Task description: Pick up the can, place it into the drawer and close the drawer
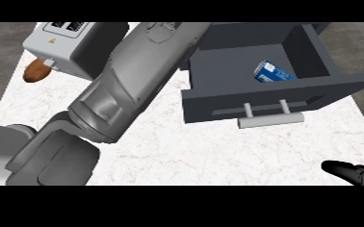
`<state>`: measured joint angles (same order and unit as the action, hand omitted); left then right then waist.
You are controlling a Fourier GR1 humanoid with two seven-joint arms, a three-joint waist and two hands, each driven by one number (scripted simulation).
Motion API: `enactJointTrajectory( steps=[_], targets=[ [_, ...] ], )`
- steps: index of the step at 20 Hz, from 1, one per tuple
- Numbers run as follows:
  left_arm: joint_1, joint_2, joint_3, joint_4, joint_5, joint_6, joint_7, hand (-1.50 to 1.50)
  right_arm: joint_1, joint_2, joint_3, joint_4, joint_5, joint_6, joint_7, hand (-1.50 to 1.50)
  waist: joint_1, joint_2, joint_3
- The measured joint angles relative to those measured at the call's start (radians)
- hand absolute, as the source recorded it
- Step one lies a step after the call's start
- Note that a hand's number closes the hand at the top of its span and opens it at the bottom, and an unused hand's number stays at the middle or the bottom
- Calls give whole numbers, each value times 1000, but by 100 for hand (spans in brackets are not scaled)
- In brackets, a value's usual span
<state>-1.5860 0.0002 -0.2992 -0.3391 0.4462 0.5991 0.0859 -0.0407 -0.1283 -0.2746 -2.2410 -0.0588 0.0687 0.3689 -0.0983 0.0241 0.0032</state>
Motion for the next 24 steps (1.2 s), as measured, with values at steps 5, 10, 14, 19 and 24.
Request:
enactJointTrajectory(
  steps=[5,10,14,19,24],
  targets=[
    [-10,0,-22,11,36,39,-18,-150,-28,-45,5,14,34,26,-24,-150,-8,2,0],
    [-25,0,-14,24,77,46,-34,-150,-62,-86,42,20,113,46,-58,-150,-3,5,0],
    [-30,0,0,24,113,45,-53,-150,-100,-124,93,60,225,57,-101,-150,4,8,-1],
    [-35,0,9,24,150,48,-75,-150,-151,-176,159,142,384,59,-158,-150,19,7,-1],
    [-48,0,1,34,162,58,-94,-150,-231,-190,251,288,555,20,-215,-150,41,7,-1]
  ],
)
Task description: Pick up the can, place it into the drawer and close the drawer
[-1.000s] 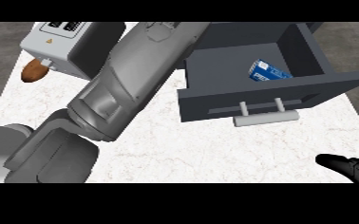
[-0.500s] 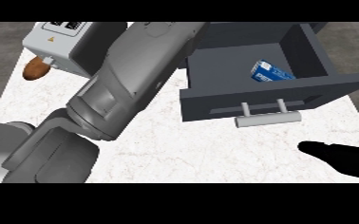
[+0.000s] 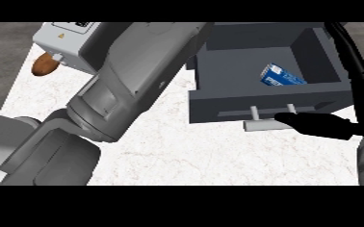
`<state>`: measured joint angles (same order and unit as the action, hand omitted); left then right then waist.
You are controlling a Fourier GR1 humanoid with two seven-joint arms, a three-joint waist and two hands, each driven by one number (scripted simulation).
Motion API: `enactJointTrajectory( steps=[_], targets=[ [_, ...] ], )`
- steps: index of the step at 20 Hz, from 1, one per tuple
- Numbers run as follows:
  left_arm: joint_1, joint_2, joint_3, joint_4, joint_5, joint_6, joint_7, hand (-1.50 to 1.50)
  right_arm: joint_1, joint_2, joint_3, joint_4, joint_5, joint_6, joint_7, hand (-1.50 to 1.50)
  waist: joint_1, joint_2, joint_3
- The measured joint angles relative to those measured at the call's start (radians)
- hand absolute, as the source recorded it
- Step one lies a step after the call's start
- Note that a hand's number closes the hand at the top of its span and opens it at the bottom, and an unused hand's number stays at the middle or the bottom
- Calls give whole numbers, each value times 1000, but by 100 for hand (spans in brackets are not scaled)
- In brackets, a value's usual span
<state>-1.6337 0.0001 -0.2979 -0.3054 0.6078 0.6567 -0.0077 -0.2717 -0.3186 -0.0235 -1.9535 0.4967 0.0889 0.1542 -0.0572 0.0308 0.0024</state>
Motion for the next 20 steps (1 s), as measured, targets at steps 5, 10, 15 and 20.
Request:
enactJointTrajectory(
  steps=[5,10,15,20],
  targets=[
    [-5,0,-2,22,-10,-11,-10,-150,-49,17,95,148,162,-57,-38,-150,24,-8,-1],
    [-2,1,4,21,-16,-31,-1,-150,-113,30,139,372,302,-149,-102,-150,49,-13,-1],
    [6,18,18,3,-25,-33,12,-150,-196,67,157,592,396,-259,-165,-150,64,-18,-1],
    [22,78,25,-20,-40,-63,40,-150,-310,107,136,807,457,-362,-191,-150,78,-21,-1]
  ],
)
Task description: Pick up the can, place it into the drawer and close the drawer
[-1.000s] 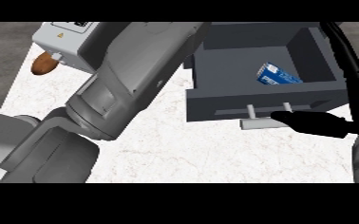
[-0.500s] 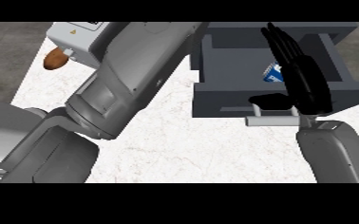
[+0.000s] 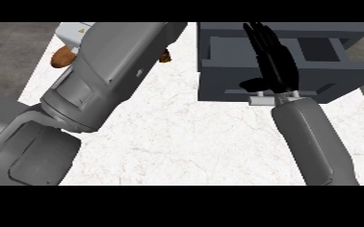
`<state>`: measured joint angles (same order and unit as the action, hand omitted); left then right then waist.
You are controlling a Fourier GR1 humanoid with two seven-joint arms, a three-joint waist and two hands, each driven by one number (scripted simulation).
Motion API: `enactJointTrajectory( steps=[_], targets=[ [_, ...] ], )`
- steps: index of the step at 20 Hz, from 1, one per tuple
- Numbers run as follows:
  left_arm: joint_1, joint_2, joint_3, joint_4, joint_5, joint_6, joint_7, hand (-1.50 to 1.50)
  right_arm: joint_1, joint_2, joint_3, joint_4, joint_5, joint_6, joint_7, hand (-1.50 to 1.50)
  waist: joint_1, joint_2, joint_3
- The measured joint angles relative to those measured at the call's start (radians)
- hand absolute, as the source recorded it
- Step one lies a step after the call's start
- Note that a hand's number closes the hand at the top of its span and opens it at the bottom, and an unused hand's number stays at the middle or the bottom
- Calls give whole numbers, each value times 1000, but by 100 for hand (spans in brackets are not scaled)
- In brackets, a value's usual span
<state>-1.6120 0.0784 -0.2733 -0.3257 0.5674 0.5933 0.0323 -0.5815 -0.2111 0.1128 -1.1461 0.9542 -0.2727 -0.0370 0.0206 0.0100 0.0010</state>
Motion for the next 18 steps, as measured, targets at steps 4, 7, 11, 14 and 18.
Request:
enactJointTrajectory(
  steps=[4,7,11,14,18],
  targets=[
    [29,19,-5,-44,-13,3,25,-150,-92,12,-38,173,43,-101,-15,-150,17,-3,0],
    [58,45,-9,-76,-23,-10,39,-150,-164,36,-60,284,79,-189,-4,-150,27,-2,0],
    [106,77,-15,-117,-31,-39,56,-150,-257,47,-94,430,105,-285,-14,-150,41,1,0],
    [137,95,-21,-161,-38,-47,73,-150,-336,40,-122,522,113,-324,-14,-150,52,1,-1],
    [172,122,-27,-218,-43,-56,102,-150,-422,29,-151,629,119,-354,-22,-150,68,5,0]
  ],
)
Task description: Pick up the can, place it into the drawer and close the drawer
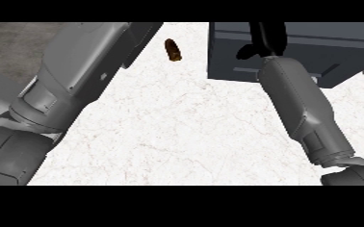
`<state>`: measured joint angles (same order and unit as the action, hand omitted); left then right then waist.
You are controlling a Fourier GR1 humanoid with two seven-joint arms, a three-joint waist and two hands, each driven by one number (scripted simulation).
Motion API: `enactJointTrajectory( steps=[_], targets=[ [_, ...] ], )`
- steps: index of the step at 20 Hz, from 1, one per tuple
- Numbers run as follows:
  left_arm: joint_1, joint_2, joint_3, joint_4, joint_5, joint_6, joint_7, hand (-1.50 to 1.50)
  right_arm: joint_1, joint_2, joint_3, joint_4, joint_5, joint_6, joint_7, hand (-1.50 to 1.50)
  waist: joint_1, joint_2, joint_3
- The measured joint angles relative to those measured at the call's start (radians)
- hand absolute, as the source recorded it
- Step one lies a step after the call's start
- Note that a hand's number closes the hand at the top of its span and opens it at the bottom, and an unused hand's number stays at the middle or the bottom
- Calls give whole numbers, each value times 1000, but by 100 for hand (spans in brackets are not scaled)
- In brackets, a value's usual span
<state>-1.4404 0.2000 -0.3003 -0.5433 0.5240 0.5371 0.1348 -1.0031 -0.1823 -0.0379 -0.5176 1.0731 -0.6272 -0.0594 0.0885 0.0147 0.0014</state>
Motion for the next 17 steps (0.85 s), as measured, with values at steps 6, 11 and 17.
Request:
enactJointTrajectory(
  steps=[6,11,17],
  targets=[
    [55,36,-12,-85,-8,-13,38,-150,-91,-6,-18,121,14,-4,-2,-150,11,6,3],
    [107,74,-16,-159,-10,-30,61,-150,-126,-11,-47,171,-5,-1,-43,-150,16,11,5],
    [167,110,-18,-243,-7,-40,83,-150,-145,-10,-99,193,-60,22,-146,-150,14,17,10]
  ],
)
